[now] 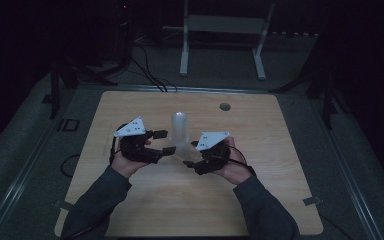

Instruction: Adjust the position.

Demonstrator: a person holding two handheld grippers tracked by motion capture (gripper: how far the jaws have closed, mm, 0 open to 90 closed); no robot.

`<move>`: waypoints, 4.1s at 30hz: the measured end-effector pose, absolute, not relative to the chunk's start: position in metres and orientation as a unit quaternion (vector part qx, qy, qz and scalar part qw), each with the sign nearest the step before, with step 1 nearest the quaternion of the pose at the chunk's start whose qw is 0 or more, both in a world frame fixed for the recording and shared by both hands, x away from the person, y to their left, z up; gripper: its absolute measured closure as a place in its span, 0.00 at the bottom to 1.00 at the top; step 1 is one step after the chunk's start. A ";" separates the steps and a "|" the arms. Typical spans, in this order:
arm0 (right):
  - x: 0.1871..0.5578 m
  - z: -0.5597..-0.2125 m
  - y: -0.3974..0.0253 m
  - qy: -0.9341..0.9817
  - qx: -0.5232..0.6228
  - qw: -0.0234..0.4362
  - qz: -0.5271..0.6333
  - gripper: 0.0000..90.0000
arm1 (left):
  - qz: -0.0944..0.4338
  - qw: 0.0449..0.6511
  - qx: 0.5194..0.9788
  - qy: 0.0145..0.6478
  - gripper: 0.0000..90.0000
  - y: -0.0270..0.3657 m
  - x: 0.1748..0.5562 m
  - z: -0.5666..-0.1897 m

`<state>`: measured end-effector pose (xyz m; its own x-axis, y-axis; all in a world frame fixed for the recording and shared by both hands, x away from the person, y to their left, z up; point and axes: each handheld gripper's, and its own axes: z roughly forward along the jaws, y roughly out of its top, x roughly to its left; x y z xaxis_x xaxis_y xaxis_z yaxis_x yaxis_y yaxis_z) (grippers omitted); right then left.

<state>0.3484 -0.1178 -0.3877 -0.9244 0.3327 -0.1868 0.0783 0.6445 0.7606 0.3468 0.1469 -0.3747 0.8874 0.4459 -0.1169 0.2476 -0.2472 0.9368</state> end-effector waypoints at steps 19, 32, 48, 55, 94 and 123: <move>0.346 -0.377 -0.114 0.916 0.082 0.163 0.357 0.36 | 0.098 0.532 0.818 0.195 0.33 0.143 0.344 -0.375; 0.345 -0.374 -0.111 0.931 0.060 0.174 0.317 0.36 | 0.114 0.498 0.842 0.176 0.33 0.134 0.340 -0.376; 0.344 -0.373 -0.108 0.941 0.043 0.186 0.278 0.36 | 0.148 0.454 0.864 0.161 0.33 0.123 0.334 -0.375; 0.345 -0.373 -0.105 0.946 0.033 0.187 0.261 0.37 | 0.145 0.433 0.877 0.150 0.34 0.119 0.334 -0.373; 0.341 -0.387 -0.091 0.962 -0.004 0.179 0.206 0.37 | 0.194 0.302 0.930 0.076 0.34 0.091 0.324 -0.373; 0.339 -0.390 -0.088 0.961 -0.018 0.183 0.204 0.37 | 0.198 0.259 0.944 0.052 0.28 0.082 0.325 -0.385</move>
